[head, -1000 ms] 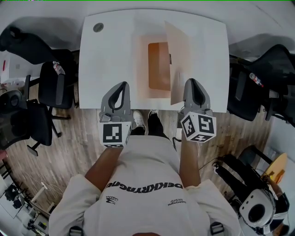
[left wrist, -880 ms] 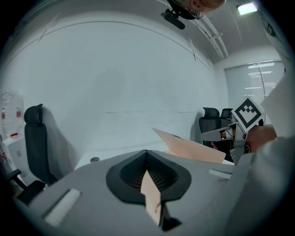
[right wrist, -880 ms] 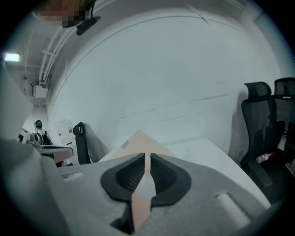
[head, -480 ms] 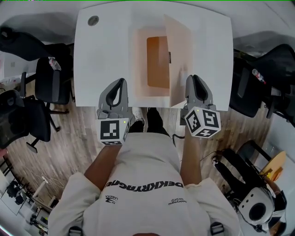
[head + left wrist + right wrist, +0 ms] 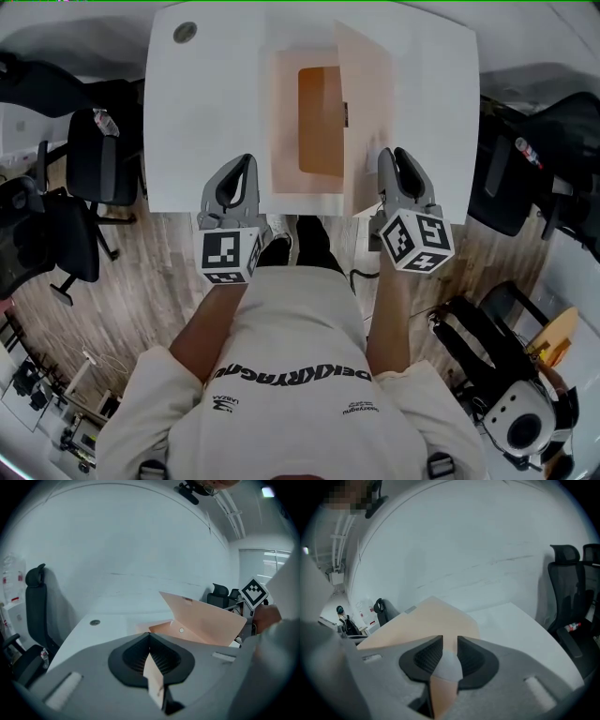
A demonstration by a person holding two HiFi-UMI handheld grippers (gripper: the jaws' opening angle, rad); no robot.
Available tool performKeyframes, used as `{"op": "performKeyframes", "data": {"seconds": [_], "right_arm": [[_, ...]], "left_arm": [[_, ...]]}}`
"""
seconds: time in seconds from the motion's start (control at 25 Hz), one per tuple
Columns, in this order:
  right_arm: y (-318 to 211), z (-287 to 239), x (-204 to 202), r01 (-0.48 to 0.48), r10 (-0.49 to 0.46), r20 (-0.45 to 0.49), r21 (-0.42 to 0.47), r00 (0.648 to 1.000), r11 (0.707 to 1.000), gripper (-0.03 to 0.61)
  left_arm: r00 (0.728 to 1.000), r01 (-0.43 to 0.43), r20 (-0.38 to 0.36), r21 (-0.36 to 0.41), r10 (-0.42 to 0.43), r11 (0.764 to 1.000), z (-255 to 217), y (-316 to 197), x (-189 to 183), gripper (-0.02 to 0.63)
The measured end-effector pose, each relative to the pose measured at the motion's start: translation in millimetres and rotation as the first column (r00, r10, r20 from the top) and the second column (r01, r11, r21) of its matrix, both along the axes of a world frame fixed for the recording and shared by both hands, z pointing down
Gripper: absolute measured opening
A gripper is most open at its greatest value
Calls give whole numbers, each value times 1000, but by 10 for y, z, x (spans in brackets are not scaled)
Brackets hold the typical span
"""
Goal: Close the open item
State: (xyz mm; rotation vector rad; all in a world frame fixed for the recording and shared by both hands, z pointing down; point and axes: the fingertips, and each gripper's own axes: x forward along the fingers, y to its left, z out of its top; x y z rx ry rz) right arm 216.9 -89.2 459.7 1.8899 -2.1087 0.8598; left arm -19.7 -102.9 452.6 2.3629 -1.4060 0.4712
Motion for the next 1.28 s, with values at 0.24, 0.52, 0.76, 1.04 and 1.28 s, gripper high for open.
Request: {"op": "performKeyframes", "data": {"seconds": [0.24,0.52,0.76,1.04,1.28], "right_arm": [[-61,71,10,10,-10,8,-23,1000,1000,98],[-127,154,-11,20,-18,41,-39,999,999,98],[-141,243,-58,35,-30,75,-61,997,998,103],[-112,297,-128,46,-40,80,-81,996,996,101],[-103,355,-153,51,-42,97,-90,994,995,103]], "left_arm": [[999,33,-11,-79,-34,996,257,-29,-43,0],[999,45,10,-134,-44,990,535,-44,-94,0],[998,59,9,-215,-58,975,852,-29,-123,0],[998,67,11,-272,-67,960,1060,14,-145,0],[999,48,-3,-326,-52,944,1244,86,-64,0]]}}
